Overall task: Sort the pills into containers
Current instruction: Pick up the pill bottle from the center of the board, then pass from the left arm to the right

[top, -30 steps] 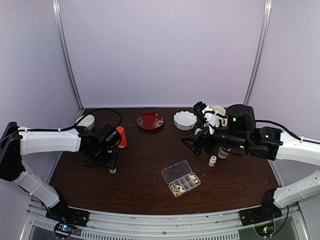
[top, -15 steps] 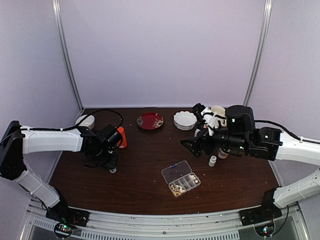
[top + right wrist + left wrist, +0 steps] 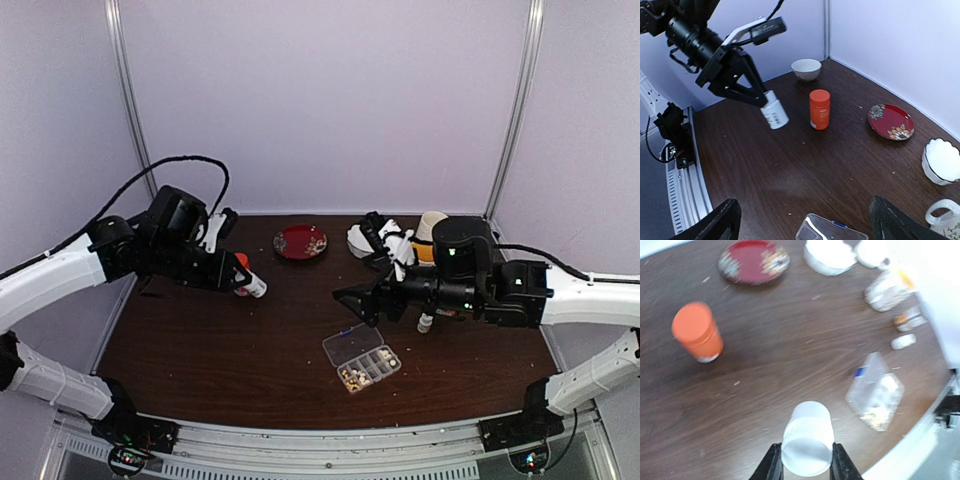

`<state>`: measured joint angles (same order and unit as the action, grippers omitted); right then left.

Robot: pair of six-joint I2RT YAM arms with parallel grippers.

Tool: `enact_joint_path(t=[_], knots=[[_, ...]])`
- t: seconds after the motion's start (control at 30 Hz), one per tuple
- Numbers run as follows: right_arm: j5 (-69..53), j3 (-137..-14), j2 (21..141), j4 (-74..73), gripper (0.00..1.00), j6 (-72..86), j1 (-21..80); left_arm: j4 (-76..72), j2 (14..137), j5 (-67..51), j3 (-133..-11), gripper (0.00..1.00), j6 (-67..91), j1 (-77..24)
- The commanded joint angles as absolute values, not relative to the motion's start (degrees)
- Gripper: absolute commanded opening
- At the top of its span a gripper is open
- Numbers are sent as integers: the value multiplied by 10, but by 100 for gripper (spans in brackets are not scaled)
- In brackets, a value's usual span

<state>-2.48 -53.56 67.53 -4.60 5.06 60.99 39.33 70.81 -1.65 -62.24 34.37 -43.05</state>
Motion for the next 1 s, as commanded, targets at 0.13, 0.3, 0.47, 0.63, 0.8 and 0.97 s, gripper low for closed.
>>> enact_joint_path(t=[0.13, 0.3, 0.47, 0.63, 0.8, 0.97], knots=[[-17, -577, 740, 104, 90, 83, 700, 312, 656, -278, -671, 0, 336, -426], [-71, -585, 761, 190, 85, 149, 700, 234, 625, -352, -644, 0, 343, -426], [-80, -591, 763, 203, 82, 177, 700, 165, 598, -413, -626, 0, 361, -426], [-79, -586, 756, 215, 76, 205, 699, 131, 578, -441, -616, 0, 370, -427], [-113, -599, 768, 233, 76, 243, 699, 126, 570, -447, -613, 0, 366, -427], [-137, -602, 780, 261, 73, 257, 699, 124, 572, -451, -611, 0, 370, -427]])
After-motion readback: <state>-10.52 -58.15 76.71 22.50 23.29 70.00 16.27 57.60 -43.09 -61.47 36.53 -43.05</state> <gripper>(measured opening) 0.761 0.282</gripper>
